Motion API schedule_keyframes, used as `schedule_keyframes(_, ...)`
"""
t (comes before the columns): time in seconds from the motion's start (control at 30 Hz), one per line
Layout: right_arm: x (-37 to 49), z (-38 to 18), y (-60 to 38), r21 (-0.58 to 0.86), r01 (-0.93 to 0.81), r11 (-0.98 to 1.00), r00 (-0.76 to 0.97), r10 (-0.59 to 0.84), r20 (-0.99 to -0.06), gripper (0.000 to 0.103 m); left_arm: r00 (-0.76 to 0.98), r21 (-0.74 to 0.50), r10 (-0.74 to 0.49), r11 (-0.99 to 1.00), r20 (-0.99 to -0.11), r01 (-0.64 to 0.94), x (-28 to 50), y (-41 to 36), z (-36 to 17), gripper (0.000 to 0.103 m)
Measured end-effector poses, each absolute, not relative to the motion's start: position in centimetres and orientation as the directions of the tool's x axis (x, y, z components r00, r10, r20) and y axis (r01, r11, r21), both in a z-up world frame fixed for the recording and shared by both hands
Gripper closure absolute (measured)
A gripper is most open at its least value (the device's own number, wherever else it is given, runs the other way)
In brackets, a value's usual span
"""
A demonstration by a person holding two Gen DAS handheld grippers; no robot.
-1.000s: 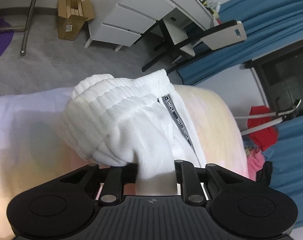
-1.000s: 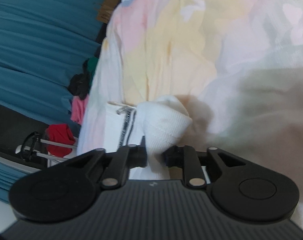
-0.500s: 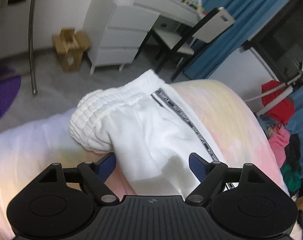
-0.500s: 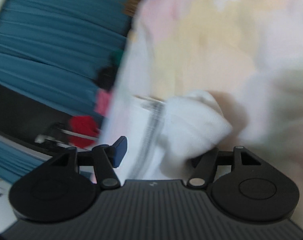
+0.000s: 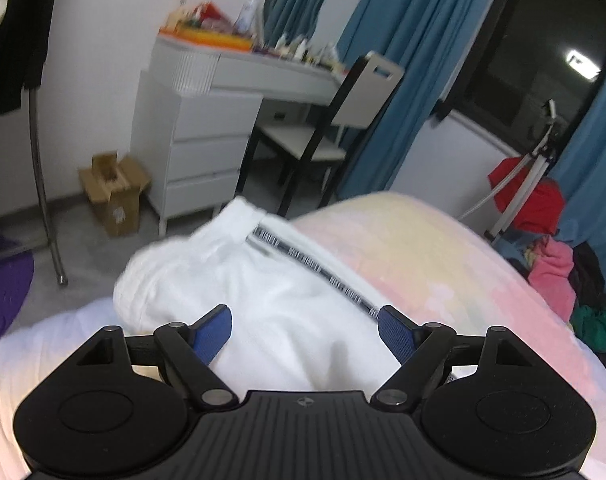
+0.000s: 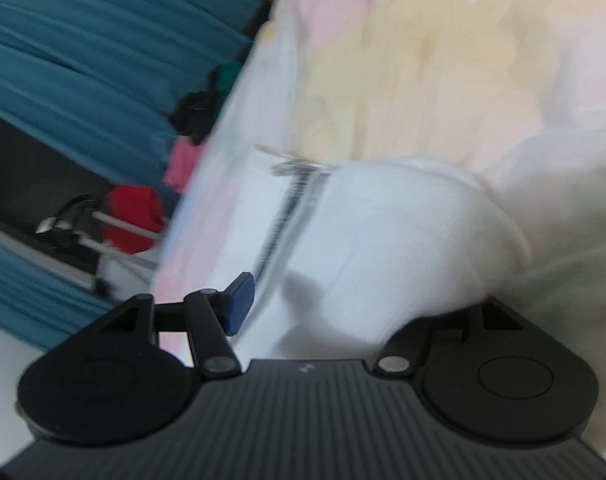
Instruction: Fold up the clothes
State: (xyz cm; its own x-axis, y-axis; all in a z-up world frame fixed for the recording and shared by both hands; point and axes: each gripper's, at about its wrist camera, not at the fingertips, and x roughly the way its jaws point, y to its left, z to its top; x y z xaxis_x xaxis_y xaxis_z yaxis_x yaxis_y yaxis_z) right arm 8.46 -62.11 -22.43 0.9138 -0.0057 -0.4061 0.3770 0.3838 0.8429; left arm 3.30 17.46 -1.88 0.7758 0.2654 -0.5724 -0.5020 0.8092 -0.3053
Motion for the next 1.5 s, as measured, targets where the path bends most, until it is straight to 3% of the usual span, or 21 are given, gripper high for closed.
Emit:
schedule_keyframes(0.1,8.3,-21.7,-62.1,0.881,0.286,0.376,0.952,-0.009,-0.305,0.038,0.796,-0.276,0.273,0.836,-0.54,-0.474,3.6,16.5,-1.5,0.02)
schedule_keyframes(0.17,8.3,-22.1,-62.1,0.891,0.279,0.358,0.956,-0.012,-0.294,0.038,0.807,-0.263,0.255,0.856,-0.533,-0.444,3.9,15.8,-1.6,0.02)
schedule_keyframes(0.3,9.9,-23.8,-61.9,0.826,0.412,0.386,0.889,0.029,-0.457,0.042,0.815,-0.235,0.204,0.895,-0.542,-0.38,4.7,14.1,-2.2,0.02)
schedule_keyframes(0.4,10.8,-23.6,-61.2,0.773,0.425,0.47,0.866,0.038,-0.499,0.043,0.823,-0.208,0.178,0.919,-0.539,-0.335,5.0,12.9,-2.9,0.02)
schedule_keyframes(0.47,11.2,-23.2,-61.0,0.769,0.427,0.475,0.865,0.033,-0.501,0.056,0.83,-0.188,0.161,0.935,-0.534,-0.302,5.1,12.1,-3.2,0.02)
schedule_keyframes(0.53,10.8,-22.9,-61.2,0.769,0.431,0.472,0.868,0.016,-0.496,0.083,0.838,-0.175,0.141,0.947,-0.526,-0.269,5.2,11.3,-3.4,0.02)
schedule_keyframes(0.63,10.3,-21.9,-60.9,0.756,0.431,0.493,0.878,-0.034,-0.478,0.088,0.849,-0.152,0.098,0.967,-0.519,-0.204,5.5,9.7,-3.8,0.02)
schedule_keyframes(1.03,8.7,-19.0,-59.4,0.746,0.421,0.516,0.902,-0.151,-0.404,0.091,0.841,-0.006,-0.175,0.98,-0.512,0.2,7.6,-1.1,-8.7,0.014)
schedule_keyframes(1.23,8.7,-17.9,-58.7,0.706,0.42,0.57,0.902,-0.176,-0.395,0.091,0.746,0.146,-0.108,0.953,-0.657,0.267,9.5,-5.6,-14.8,0.01)
schedule_keyframes(1.33,8.8,-16.7,-57.7,0.653,0.418,0.632,0.901,-0.2,-0.384,0.091,0.751,0.161,-0.092,0.953,-0.654,0.257,9.7,-5.8,-16.1,0.004)
schedule_keyframes(1.5,9.1,-13.1,-54.1,0.474,0.395,0.787,0.91,-0.265,-0.318,0.091,0.744,0.149,-0.092,0.956,-0.662,0.251,10.2,-5.9,-16.2,0.003)
